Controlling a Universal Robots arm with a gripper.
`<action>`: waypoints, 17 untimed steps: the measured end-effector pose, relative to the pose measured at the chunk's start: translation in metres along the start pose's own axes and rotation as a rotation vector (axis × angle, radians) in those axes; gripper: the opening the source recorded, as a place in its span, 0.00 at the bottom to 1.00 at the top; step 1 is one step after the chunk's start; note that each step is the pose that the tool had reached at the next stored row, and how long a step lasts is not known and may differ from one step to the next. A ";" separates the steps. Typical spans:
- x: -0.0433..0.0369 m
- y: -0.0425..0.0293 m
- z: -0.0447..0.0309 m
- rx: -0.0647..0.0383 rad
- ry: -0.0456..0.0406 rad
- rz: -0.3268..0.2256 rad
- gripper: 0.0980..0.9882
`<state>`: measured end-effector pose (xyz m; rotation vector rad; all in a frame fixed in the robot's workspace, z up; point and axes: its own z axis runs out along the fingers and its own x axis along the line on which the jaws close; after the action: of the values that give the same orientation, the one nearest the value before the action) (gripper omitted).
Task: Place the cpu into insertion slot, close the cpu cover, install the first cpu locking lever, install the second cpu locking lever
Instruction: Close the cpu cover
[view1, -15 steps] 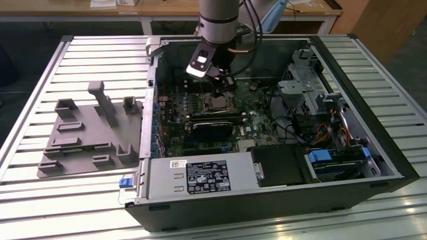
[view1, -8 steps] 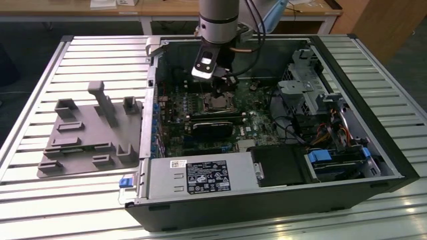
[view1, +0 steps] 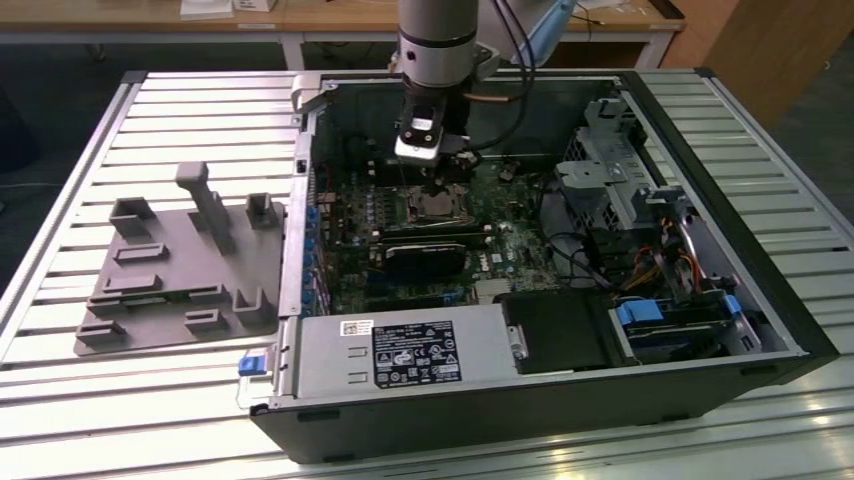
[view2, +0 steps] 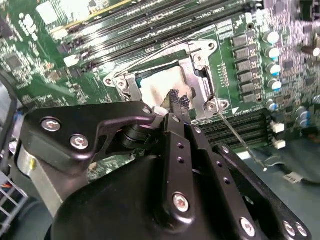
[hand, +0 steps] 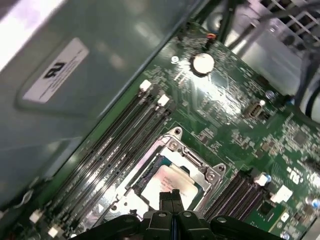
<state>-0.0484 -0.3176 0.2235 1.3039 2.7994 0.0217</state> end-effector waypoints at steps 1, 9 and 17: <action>0.0000 0.0000 0.0000 0.000 0.0000 -0.018 0.01; 0.0000 -0.0001 0.0004 -0.002 0.0002 -0.164 0.01; 0.0001 -0.0001 0.0008 -0.003 -0.0013 -0.309 0.01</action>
<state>-0.0484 -0.3176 0.2227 0.8557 2.9634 0.0115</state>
